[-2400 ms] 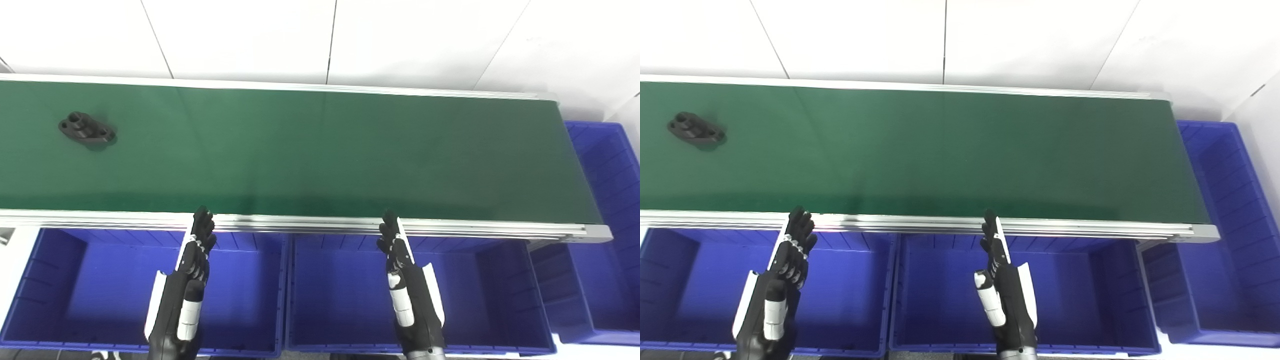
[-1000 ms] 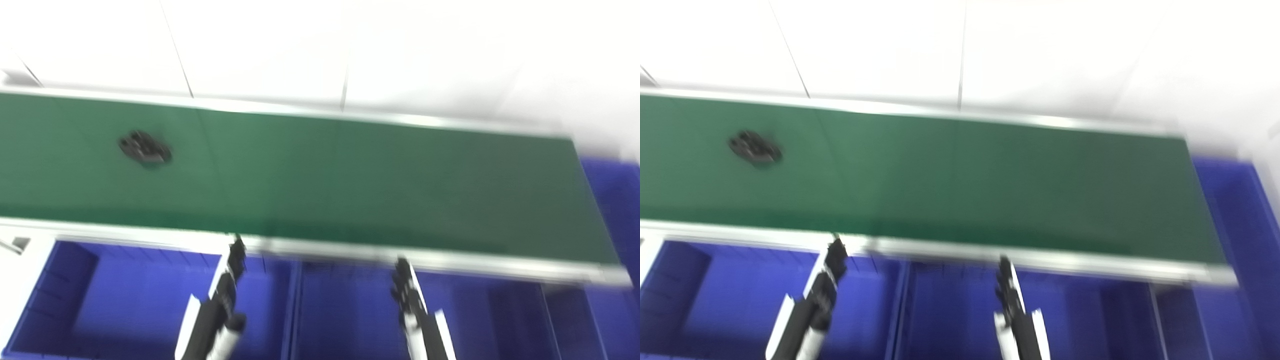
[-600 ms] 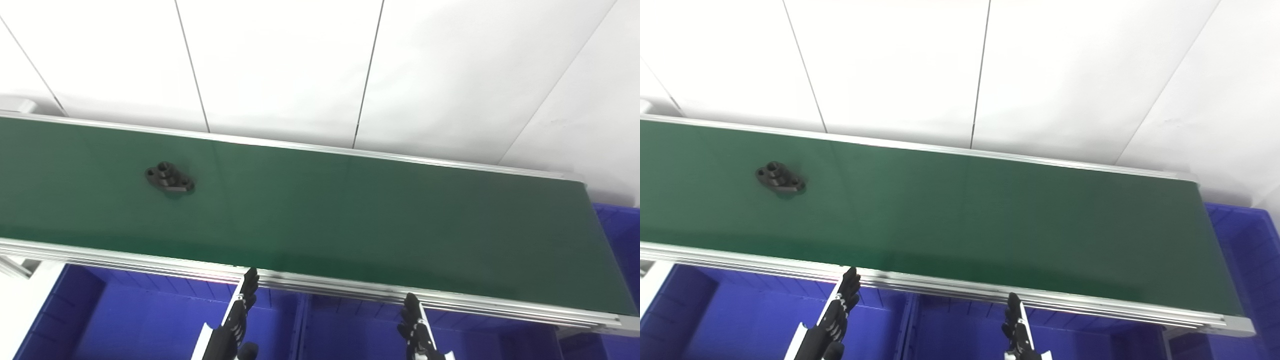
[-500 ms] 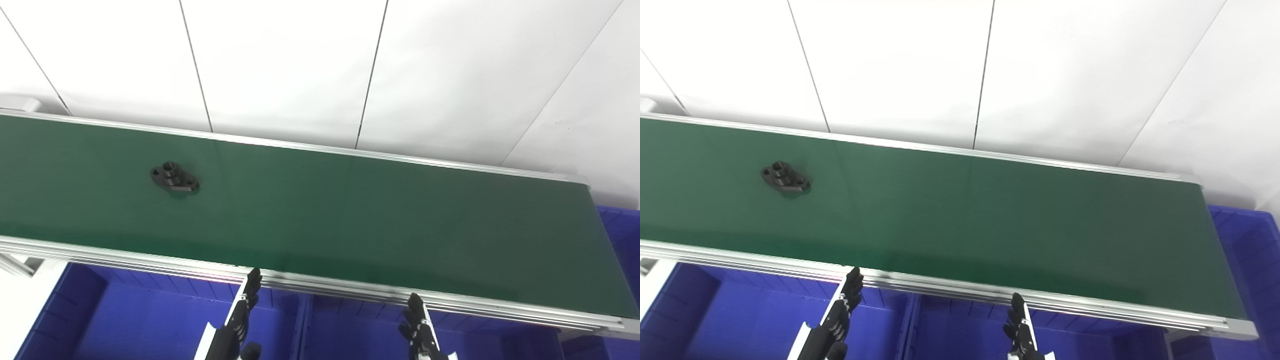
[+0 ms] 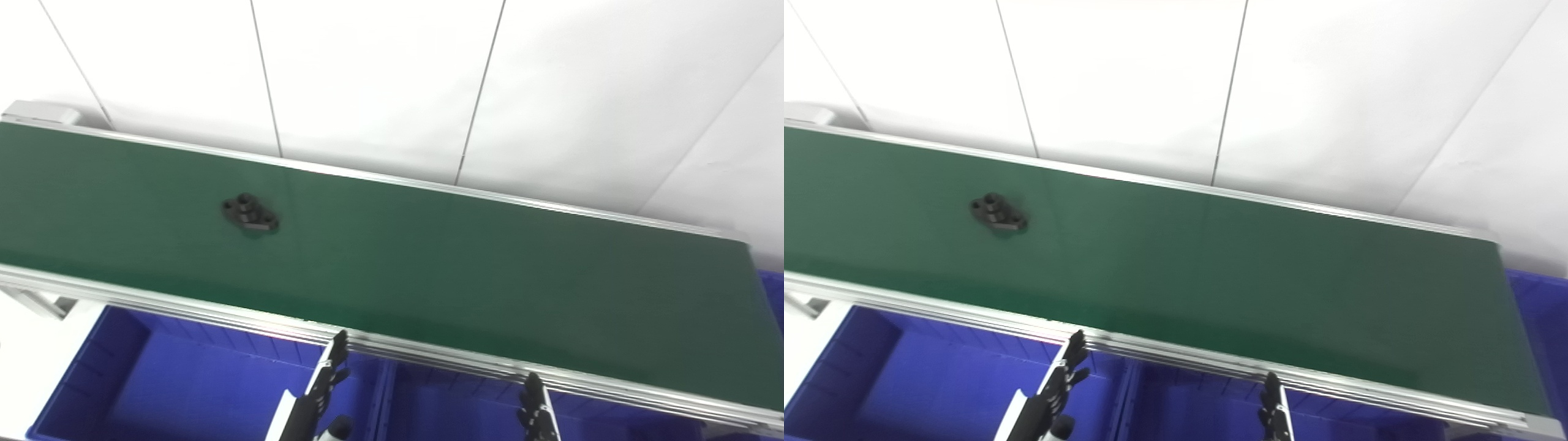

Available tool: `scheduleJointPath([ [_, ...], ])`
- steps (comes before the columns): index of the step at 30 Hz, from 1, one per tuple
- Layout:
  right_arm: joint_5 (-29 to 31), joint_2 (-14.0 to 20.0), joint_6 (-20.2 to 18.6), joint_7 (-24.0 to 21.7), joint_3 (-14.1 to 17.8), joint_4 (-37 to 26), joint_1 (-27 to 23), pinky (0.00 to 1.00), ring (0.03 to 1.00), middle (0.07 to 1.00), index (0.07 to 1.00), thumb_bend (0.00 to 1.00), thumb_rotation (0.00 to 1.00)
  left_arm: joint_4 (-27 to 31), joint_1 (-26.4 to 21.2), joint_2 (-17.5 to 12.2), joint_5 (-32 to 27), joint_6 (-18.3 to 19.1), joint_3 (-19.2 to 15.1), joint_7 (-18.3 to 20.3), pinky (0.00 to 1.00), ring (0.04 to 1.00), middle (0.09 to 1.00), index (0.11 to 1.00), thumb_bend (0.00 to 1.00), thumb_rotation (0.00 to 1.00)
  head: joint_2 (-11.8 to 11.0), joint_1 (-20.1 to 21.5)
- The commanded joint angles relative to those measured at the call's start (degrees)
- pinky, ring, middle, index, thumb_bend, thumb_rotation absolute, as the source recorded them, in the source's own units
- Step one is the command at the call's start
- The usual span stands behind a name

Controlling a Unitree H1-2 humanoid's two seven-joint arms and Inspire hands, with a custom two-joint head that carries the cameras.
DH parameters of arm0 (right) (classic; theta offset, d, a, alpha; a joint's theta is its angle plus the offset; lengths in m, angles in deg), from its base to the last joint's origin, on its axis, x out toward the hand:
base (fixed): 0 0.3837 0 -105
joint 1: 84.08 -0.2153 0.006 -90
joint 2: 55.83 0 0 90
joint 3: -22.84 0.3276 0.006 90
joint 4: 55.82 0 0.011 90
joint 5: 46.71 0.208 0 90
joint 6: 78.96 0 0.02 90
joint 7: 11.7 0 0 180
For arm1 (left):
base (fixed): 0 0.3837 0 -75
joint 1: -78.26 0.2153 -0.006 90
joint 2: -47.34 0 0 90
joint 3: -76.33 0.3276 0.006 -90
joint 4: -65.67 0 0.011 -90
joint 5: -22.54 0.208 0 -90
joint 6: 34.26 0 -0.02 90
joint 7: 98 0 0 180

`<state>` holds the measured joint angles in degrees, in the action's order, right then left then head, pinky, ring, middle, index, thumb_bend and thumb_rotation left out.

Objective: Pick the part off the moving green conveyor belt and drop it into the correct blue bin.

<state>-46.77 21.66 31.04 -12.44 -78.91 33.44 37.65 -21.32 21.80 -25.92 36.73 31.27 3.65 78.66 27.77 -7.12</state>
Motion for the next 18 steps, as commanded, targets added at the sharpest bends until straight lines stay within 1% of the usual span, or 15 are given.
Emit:
scheduleJointPath([
  [1, 1.54, 0.41, 3.76, -1.4, 0.46, -0.32, -0.26, 1.0, 1.0, 1.0, 1.0, 0.77, 1.0, 0.45, -0.44, 0.8, 0.95, -2.44, 0.91, -2.3, 0.86, 0.952, 1.0, 1.0, 0.61, 0.99, -0.43, -0.42],
  [4, 1.64, 0.57, 5.06, -1.77, 0.97, 0.95, -0.81, 1.0, 1.0, 1.0, 1.0, 0.79, 1.0, -0.28, -0.88, 0.97, 1.02, -2.44, 1.66, -3.76, 0.85, 0.946, 1.0, 1.0, 0.58, 1.0, -1.13, -0.21],
  [8, 1.37, 0.3, 5.44, -1.7, 1.27, 1.68, -1.03, 1.0, 1.0, 1.0, 1.0, 0.76, 1.0, -0.96, -1.41, 0.54, 0.3, -2.43, 2.58, -4.91, 0.84, 0.953, 1.0, 1.0, 0.55, 0.99, -1.52, 0.47],
  [13, 0.75, -0.09, 5.7, -1.48, 1.31, 2.41, -1.21, 1.0, 1.0, 1.0, 1.0, 0.77, 1.0, -1.32, -1.96, -0.61, -0.53, -2.43, 3.52, -5.63, 0.86, 0.962, 1.0, 1.0, 0.54, 0.99, -2.48, 2.24],
  [18, -0.65, -0.53, 5.36, -1.0, 1.33, 2.21, -1.1, 1.0, 1.0, 1.0, 1.0, 0.78, 1.0, -1.67, -2.46, -1.52, -0.5, -2.43, 4.02, -6.44, 0.85, 0.952, 1.0, 1.0, 0.55, 0.99, -2.77, 2.75],
])
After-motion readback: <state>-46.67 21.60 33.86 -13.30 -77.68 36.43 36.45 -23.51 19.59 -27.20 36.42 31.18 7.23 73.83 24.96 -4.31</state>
